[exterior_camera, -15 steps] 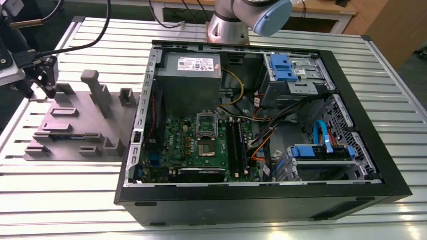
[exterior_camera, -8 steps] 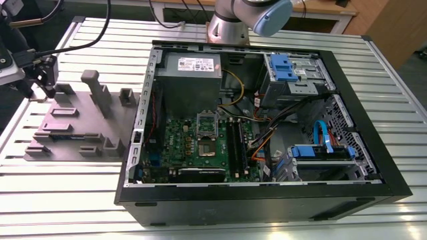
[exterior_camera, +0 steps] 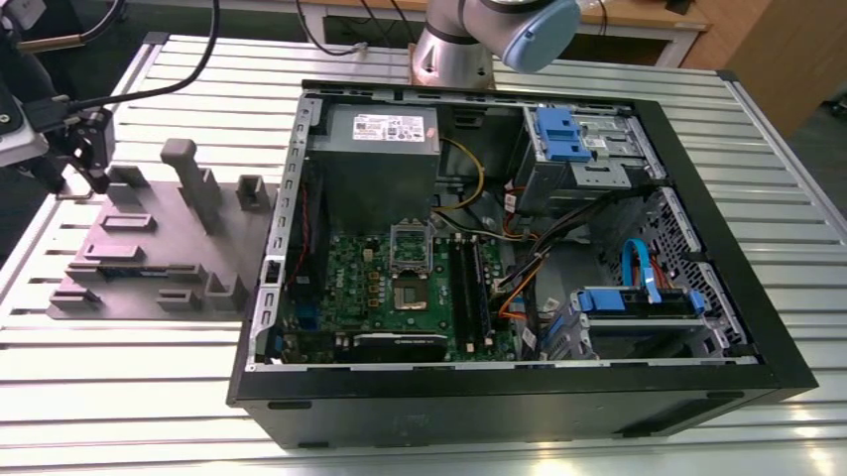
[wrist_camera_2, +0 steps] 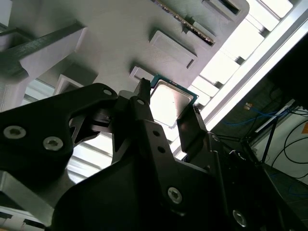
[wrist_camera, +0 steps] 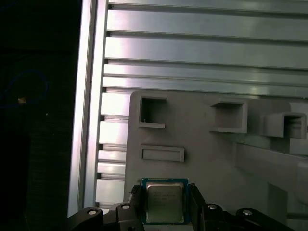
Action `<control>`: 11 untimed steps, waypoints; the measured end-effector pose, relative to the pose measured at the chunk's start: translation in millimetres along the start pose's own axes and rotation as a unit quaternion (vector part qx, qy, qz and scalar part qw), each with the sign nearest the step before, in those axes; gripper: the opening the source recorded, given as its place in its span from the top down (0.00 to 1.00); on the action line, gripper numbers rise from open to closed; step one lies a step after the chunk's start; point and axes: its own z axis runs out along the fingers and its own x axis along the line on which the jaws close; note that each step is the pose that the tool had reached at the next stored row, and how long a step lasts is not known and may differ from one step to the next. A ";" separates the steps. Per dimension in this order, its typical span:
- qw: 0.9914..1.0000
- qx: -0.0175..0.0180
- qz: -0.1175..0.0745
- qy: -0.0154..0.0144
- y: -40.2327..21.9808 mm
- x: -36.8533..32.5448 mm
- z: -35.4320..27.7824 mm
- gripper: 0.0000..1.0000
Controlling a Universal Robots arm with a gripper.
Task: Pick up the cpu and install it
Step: 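Pick up the cpu and move it towards the insertion slot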
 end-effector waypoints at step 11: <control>1.000 0.000 0.000 0.000 0.1 0.0 -1.7 0.53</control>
